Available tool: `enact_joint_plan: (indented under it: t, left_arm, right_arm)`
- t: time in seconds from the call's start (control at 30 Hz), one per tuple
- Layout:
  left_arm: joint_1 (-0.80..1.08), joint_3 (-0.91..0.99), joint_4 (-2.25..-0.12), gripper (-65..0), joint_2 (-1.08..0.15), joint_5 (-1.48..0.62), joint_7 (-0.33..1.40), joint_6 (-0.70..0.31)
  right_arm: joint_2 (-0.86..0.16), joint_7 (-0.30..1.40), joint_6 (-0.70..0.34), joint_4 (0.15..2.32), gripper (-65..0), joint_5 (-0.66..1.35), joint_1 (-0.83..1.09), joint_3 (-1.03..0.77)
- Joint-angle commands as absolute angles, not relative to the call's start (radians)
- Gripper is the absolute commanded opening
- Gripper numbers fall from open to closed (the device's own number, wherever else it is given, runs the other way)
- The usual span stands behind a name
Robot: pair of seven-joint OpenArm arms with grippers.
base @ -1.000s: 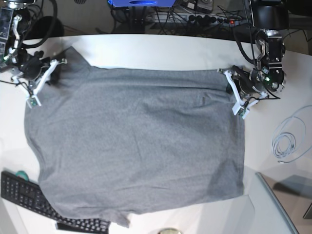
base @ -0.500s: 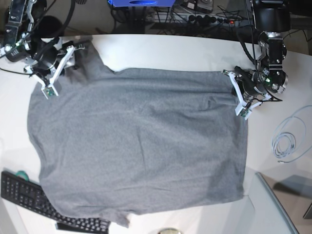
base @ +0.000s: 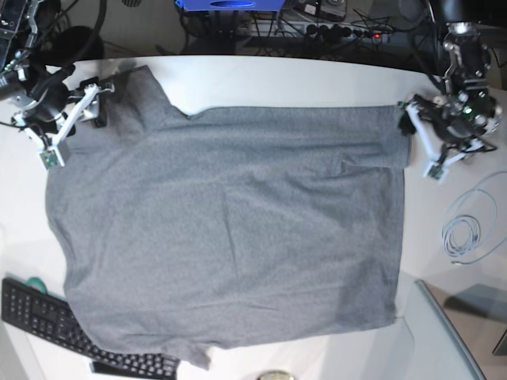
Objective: Layout the t-shirt on the table in an organized manner, then fold the t-shirt properly
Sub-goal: 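Drag the shirt shoulders apart with both grippers to smooth it flat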
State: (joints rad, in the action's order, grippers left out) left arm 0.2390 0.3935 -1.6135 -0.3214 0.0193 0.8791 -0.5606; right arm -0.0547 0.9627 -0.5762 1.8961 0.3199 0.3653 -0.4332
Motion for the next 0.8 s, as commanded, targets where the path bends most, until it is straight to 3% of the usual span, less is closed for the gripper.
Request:
enact_joint_plan:
  t: [0.0, 0.07, 0.1, 0.13, 0.17, 0.2, 0.23, 0.3, 0.37, 0.4, 0.47, 0.6, 0.77]
  left_arm:
    - [0.252, 0.433, -1.692, -15.6, -0.335, 0.012, 0.892, -0.561]
    - [0.312, 0.489, -1.814, -17.1, -0.328, -0.045, 0.932, -0.562]
    - [0.344, 0.51, -1.86, -21.2, -0.315, -0.104, 0.937, -0.562]
    - [0.366, 0.522, -1.882, -29.0, -0.303, -0.163, 0.935, -0.562]
    - [0.377, 0.519, -1.885, -40.2, -0.294, -0.208, 0.935, -0.561]
    - [0.378, 0.519, -1.876, -55.9, -0.286, -0.249, 0.934, -0.559]
    - [0.378, 0.519, -1.859, -65.0, -0.271, -0.266, 0.932, -0.559]
    - [0.355, 0.519, -1.816, -65.0, -0.222, -0.274, 0.881, -0.559]
    - [0.349, 0.519, -1.747, -65.0, -0.189, -0.252, 0.809, -0.559]
    - [0.346, 0.518, -1.715, -65.0, -0.177, -0.236, 0.776, -0.559]
    - [0.343, 0.504, -1.641, -65.0, -0.151, -0.194, 0.693, -0.559]
    - [0.34, 0.45, -1.491, -65.0, -0.137, -0.117, 0.535, -0.553]
    - [0.317, 0.447, -1.365, -65.0, -0.142, -0.091, 0.466, -0.512]
  right_arm:
    - [-0.084, 0.921, -0.575, 1.914, -29.6, 0.331, 0.354, -0.444]
    - [-0.12, 0.885, -0.575, 1.911, -29.6, 0.331, 0.351, -0.437]
    - [-0.134, 0.86, -0.575, 1.91, -29.6, 0.331, 0.34, -0.43]
    - [-0.145, 0.837, -0.575, 1.905, -29.6, 0.329, 0.328, -0.424]
    - [-0.15, 0.817, -0.575, 1.888, -29.7, 0.329, 0.318, -0.421]
    - [-0.153, 0.794, -0.575, 1.863, -30.6, 0.329, 0.3, -0.421]
    - [-0.153, 0.777, -0.575, 1.837, -33.2, 0.329, 0.275, -0.424]
    - [-0.168, 0.748, -0.575, 1.761, -45.5, 0.328, 0.226, -0.426]
    - [-0.183, 0.733, -0.575, 1.667, -62.7, 0.328, 0.17, -0.421]
    - [-0.185, 0.725, -0.575, 1.616, -65.0, 0.328, 0.142, -0.42]
    - [-0.206, 0.688, -0.575, 1.486, -62.3, 0.328, 0.074, -0.42]
    - [-0.26, 0.605, -0.575, 1.233, -64.7, 0.328, -0.042, -0.418]
    - [-0.305, 0.578, -0.575, 1.026, -64.7, 0.328, -0.124, -0.418]
